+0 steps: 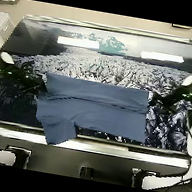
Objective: Fold the clothes and pants, and hang the long-sleeved shirts on hangers.
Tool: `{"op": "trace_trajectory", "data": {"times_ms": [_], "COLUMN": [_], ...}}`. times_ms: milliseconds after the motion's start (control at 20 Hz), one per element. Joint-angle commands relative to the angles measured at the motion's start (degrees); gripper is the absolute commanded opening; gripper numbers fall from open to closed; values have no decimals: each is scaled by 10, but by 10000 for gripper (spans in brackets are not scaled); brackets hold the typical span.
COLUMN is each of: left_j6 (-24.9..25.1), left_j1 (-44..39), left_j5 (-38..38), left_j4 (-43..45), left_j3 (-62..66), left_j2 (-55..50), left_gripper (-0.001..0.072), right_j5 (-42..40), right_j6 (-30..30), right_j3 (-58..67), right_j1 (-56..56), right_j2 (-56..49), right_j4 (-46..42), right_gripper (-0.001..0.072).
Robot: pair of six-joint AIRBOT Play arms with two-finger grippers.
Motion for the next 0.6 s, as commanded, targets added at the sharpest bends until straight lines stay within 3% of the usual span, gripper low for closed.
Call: {"op": "trace_trajectory", "data": {"times_ms": [0, 300, 550], "left_j6": [22, 101, 115], "left_j1": [52, 63, 61], "left_j5": [-39, 66, 99], "left_j4": [2, -66, -94], "left_j3": [-66, -384, -442], "left_j2": [66, 206, 205], "left_gripper": [601, 598, 595], "right_j5": [52, -5, -3], "right_j6": [-11, -39, -39], "right_j3": [-35, -167, -170], "right_j1": [-70, -93, -93], "right_j2": [54, 125, 125], "right_j4": [-2, 20, 48], "right_gripper": [619, 602, 599]}}
